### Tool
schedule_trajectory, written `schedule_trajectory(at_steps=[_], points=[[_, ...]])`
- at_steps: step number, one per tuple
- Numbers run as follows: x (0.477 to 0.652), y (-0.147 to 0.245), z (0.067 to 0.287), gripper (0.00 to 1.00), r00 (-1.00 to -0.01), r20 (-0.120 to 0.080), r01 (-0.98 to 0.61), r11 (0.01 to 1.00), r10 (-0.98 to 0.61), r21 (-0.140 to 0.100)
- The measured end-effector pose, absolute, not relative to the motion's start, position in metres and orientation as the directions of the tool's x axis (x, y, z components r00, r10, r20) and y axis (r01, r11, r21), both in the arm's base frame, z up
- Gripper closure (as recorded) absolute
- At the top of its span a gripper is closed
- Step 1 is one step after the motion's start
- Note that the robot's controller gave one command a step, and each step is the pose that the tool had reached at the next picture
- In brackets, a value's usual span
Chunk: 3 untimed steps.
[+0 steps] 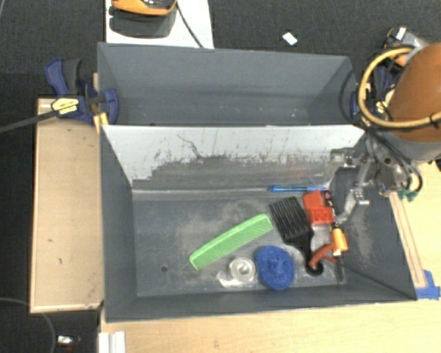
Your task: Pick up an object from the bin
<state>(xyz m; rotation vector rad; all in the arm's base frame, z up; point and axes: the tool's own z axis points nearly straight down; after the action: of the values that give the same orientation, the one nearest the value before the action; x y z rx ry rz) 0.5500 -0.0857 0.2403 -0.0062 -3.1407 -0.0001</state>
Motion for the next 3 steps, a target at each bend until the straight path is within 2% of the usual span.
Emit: schedule_trajectory(at_steps=[1, 2, 3], points=[[0.551, -0.085, 0.243, 0.00, -1.000, -0.004, 0.001, 1.000, 0.001, -0.001], [0.520, -0.015, 0.150, 0.00, -1.000, -0.009, 0.012, 1.000, 0.012, 0.000], [0.482, -0.001, 0.162, 0.00, -0.996, -0.015, -0.084, 0.996, -0.084, -0.006]])
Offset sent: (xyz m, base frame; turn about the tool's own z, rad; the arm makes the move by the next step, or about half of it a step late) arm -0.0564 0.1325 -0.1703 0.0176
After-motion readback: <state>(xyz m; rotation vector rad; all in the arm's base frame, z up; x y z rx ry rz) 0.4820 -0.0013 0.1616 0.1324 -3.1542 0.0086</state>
